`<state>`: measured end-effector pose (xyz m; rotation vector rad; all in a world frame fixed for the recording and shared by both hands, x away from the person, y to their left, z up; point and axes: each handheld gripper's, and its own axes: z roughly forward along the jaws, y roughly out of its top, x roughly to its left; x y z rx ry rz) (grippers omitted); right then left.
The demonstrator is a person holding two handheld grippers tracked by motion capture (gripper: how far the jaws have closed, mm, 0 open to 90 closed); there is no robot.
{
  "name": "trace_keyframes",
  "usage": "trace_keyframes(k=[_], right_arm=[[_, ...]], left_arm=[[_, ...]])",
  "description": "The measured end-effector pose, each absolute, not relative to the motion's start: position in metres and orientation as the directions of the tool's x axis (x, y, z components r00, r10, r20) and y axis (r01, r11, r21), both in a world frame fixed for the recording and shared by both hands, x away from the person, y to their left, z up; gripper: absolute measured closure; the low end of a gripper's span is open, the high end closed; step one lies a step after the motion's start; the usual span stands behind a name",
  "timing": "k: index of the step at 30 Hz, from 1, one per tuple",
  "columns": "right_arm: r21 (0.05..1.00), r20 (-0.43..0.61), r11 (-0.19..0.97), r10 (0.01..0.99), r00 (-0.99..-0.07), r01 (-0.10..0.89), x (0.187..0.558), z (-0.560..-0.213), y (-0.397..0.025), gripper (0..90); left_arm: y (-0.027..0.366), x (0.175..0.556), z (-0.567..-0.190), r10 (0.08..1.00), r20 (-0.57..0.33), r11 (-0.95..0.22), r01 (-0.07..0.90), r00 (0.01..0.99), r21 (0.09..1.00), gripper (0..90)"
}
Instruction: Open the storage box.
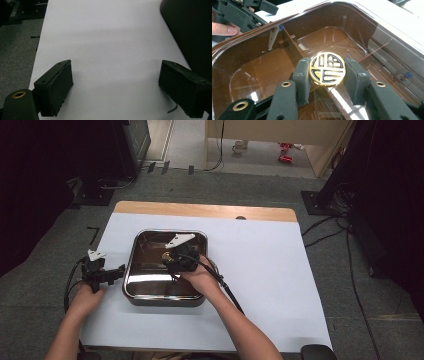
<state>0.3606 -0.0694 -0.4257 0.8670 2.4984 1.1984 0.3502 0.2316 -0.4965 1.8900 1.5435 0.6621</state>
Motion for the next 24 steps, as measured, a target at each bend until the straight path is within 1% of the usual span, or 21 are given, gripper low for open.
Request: trace_keyframes(k=[9,15,24], right_arm=[[0.749,0.035,0.512,0.603,-0.797,0.420,0.362,-0.420,-0.067,58.8],[0.754,0.044,0.504,0.600,-0.799,0.421,0.361,-0.416,-0.069,58.8],[0.766,0.047,0.493,0.599,-0.800,0.414,0.358,-0.400,-0.075,58.8]], left_arm=[[0.231,0.350,-0.497,0.980,0.003,-0.138,0.680,0.197,0.721,12.0],[0.231,0.350,-0.497,0.981,0.003,-0.138,0.679,0.196,0.721,12.0],[0.231,0.350,-0.497,0.980,0.002,-0.138,0.679,0.197,0.721,12.0]])
